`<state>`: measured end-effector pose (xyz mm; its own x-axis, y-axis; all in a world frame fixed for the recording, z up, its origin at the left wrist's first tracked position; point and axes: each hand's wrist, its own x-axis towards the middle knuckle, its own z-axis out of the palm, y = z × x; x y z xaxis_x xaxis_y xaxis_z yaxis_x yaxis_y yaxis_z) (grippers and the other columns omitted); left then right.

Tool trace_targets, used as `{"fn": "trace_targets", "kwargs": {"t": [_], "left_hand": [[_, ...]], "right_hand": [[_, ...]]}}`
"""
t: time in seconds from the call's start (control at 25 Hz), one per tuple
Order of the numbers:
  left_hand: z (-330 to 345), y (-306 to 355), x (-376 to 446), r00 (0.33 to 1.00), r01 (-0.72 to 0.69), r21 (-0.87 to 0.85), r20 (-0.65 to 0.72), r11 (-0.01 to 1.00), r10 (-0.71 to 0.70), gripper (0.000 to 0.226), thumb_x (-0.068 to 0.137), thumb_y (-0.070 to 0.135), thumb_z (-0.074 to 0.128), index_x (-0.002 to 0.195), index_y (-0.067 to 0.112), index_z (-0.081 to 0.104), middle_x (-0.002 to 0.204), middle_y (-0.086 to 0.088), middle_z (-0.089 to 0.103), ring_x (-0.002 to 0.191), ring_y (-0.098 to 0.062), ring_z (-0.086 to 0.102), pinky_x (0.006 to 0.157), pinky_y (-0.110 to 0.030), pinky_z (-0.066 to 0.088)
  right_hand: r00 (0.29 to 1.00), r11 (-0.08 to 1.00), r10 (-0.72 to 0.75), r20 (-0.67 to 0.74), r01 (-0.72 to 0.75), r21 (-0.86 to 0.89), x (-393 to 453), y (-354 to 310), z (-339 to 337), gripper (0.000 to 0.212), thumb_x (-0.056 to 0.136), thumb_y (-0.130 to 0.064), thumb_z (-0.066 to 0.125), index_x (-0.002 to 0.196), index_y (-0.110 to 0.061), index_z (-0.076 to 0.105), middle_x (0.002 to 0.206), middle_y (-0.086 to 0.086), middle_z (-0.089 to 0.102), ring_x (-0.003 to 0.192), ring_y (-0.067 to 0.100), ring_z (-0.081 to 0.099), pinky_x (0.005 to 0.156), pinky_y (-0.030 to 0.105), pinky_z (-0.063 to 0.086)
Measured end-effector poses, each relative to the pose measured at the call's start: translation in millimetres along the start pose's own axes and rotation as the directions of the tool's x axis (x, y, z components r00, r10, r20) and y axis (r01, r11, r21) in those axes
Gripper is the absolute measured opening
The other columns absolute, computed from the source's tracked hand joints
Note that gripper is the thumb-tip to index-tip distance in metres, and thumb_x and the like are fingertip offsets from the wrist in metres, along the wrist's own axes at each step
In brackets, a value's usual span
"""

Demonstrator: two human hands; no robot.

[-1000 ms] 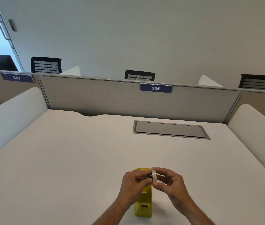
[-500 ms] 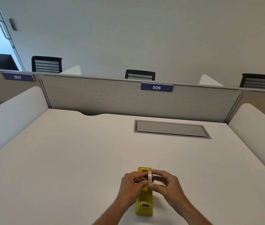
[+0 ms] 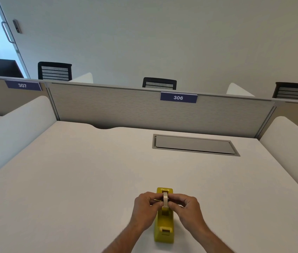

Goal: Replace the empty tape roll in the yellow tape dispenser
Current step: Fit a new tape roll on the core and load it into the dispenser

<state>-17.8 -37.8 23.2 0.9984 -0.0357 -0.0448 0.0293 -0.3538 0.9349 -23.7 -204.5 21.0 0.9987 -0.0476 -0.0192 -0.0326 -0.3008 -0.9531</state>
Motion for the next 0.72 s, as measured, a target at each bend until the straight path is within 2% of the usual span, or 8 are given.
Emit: {"fn": "trace_targets", "kwargs": {"t": [0.08,0.16,0.28,0.36,0.56,0.64,0.72], "left_hand": [[1,-2,1,1.0,0.007,0.002,0.004,1.0,-0.007,0.033,0.085,0.007,0.073,0.103,0.034,0.077,0.103,0.01,0.075,0.092,-0.005,0.07,0.091,-0.029,0.057],[3,-3,2,1.0,0.006,0.021,0.006,1.0,-0.006,0.032,0.086,0.008,0.073,0.105,0.033,0.076,0.104,0.011,0.075,0.094,-0.004,0.069,0.092,-0.027,0.056],[5,-5,2,1.0,-0.006,0.066,0.008,0.998,0.005,0.033,0.087,0.009,0.071,0.104,0.036,0.076,0.103,0.011,0.075,0.095,-0.007,0.067,0.09,-0.024,0.055],[6,-7,2,1.0,-0.018,0.099,0.008,0.995,0.018,0.032,0.088,0.009,0.071,0.104,0.036,0.076,0.101,0.011,0.074,0.093,-0.007,0.065,0.086,-0.022,0.054],[7,-9,1,0.998,-0.062,0.154,-0.003,0.986,0.063,0.034,0.086,0.009,0.071,0.106,0.036,0.075,0.097,0.018,0.072,0.088,-0.002,0.065,0.081,-0.015,0.053],[8,-10,1,0.997,-0.071,0.159,-0.021,0.985,0.075,0.036,0.085,0.009,0.072,0.113,0.032,0.073,0.095,0.02,0.071,0.087,0.001,0.066,0.084,-0.018,0.056],[8,-12,1,0.995,-0.083,0.168,-0.035,0.982,0.09,0.041,0.085,0.01,0.073,0.12,0.029,0.069,0.093,0.021,0.072,0.086,0.005,0.066,0.083,-0.014,0.055]], "right_hand": [[1.0,1.0,-0.021,-0.007,0.021,-0.02,0,0,2,0.042,0.08,0.005,0.074,0.089,-0.036,0.078,0.094,-0.009,0.079,0.091,0.006,0.072,0.078,0.017,0.056],[0.998,0.996,-0.05,-0.027,0.048,-0.07,0,0,2,0.042,0.079,0.005,0.075,0.089,-0.036,0.078,0.095,-0.009,0.077,0.091,0.006,0.071,0.075,0.014,0.055],[0.996,0.986,-0.079,-0.04,0.072,-0.15,0,1,4,0.034,0.078,0.005,0.077,0.094,-0.026,0.08,0.094,-0.008,0.076,0.092,0.01,0.07,0.08,0.025,0.058],[0.997,0.98,-0.069,-0.047,0.059,-0.19,-1,1,5,0.029,0.078,-0.001,0.079,0.094,-0.026,0.08,0.093,-0.009,0.076,0.091,0.013,0.069,0.082,0.033,0.058],[0.996,0.98,-0.044,-0.08,0.027,-0.196,-3,4,6,0.028,0.076,-0.009,0.083,0.088,-0.034,0.075,0.087,-0.005,0.075,0.088,0.012,0.069,0.075,0.035,0.059],[0.994,0.981,-0.05,-0.097,0.031,-0.19,-3,5,7,0.035,0.074,-0.009,0.084,0.092,-0.036,0.07,0.086,-0.006,0.075,0.088,0.011,0.069,0.074,0.033,0.059],[0.993,0.975,-0.063,-0.102,0.039,-0.219,-3,6,8,0.037,0.076,-0.01,0.083,0.1,-0.035,0.069,0.086,-0.008,0.075,0.09,0.012,0.068,0.075,0.034,0.059]]}}
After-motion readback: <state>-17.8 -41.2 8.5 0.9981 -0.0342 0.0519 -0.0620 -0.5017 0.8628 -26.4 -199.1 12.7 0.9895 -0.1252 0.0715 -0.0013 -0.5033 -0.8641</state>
